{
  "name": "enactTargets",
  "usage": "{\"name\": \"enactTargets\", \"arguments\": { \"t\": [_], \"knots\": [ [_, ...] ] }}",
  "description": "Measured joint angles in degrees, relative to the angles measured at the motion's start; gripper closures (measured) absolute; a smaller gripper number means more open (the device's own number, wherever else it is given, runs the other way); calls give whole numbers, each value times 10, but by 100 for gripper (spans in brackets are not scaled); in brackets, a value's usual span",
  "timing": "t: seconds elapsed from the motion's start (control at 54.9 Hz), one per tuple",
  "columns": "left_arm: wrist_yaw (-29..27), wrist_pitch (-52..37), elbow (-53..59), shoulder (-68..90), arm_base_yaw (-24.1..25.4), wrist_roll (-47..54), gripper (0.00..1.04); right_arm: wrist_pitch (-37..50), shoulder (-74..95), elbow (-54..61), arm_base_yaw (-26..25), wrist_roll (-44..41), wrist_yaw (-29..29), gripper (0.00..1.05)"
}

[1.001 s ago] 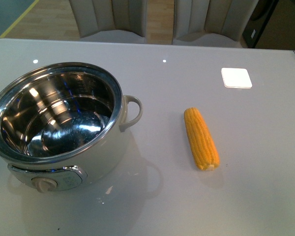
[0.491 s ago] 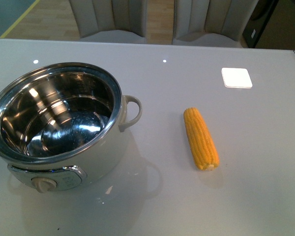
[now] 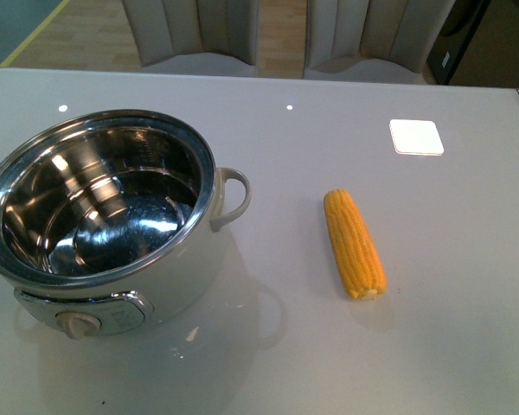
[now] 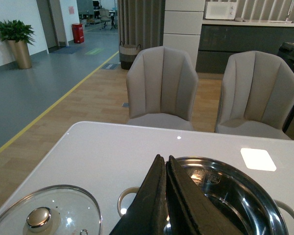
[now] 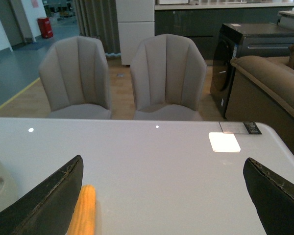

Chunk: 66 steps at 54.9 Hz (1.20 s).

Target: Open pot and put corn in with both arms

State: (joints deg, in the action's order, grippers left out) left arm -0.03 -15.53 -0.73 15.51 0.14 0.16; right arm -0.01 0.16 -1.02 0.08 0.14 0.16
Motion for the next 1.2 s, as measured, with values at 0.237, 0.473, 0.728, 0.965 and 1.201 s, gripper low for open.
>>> {"name": "enactTargets", "arguments": {
  "t": [0.237,0.473,0.728,0.965,1.201],
  "knots": [
    [0,37,0,-38,0,0,102,0,0,0,0,0,0,9],
    [0,149,0,-139,0,0,102,0,0,0,0,0,0,9],
    [0,155,0,-151,0,0,81,0,0,0,0,0,0,9],
    [0,155,0,-151,0,0,32,-191,120,-80,-10,18,-48,9],
    [0,155,0,-152,0,0,7,-209,325,-110,41,35,-17,9]
  ]
}}
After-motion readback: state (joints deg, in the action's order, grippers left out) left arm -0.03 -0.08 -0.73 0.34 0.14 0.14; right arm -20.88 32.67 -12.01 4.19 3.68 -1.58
